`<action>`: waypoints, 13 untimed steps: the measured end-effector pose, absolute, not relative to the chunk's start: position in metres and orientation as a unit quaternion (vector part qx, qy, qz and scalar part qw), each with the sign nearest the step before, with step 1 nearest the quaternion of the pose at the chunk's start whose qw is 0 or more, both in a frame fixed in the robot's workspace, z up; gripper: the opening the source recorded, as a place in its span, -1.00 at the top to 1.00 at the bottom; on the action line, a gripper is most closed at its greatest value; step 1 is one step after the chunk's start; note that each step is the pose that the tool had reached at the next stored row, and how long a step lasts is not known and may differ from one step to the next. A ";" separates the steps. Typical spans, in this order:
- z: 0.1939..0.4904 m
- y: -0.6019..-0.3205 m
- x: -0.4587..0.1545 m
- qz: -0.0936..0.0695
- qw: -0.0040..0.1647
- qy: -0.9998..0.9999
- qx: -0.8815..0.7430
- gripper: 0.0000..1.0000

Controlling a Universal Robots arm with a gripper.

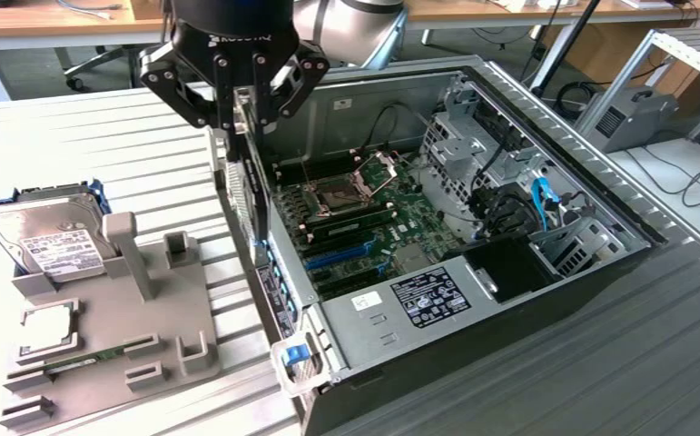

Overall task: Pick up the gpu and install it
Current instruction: 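Pick up the gpu and move the gpu toward the slot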

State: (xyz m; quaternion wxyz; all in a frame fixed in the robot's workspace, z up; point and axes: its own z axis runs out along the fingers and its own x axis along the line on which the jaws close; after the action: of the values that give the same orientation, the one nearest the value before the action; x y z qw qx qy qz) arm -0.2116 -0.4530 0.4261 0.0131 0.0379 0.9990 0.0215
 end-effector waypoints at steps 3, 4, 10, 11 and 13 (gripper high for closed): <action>0.426 -0.453 -0.209 0.022 0.013 0.999 0.038 0.47; 0.426 -0.453 -0.208 0.022 0.013 0.999 0.038 0.47; 0.426 -0.453 -0.201 0.022 0.013 0.999 0.038 0.47; 0.426 -0.453 -0.200 0.021 0.013 0.999 0.038 0.47; 0.426 -0.453 -0.199 0.022 0.013 0.999 0.038 0.47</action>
State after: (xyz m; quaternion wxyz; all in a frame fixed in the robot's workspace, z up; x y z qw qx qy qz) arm -0.1988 -0.4530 0.4261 0.0131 0.0378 0.9990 0.0215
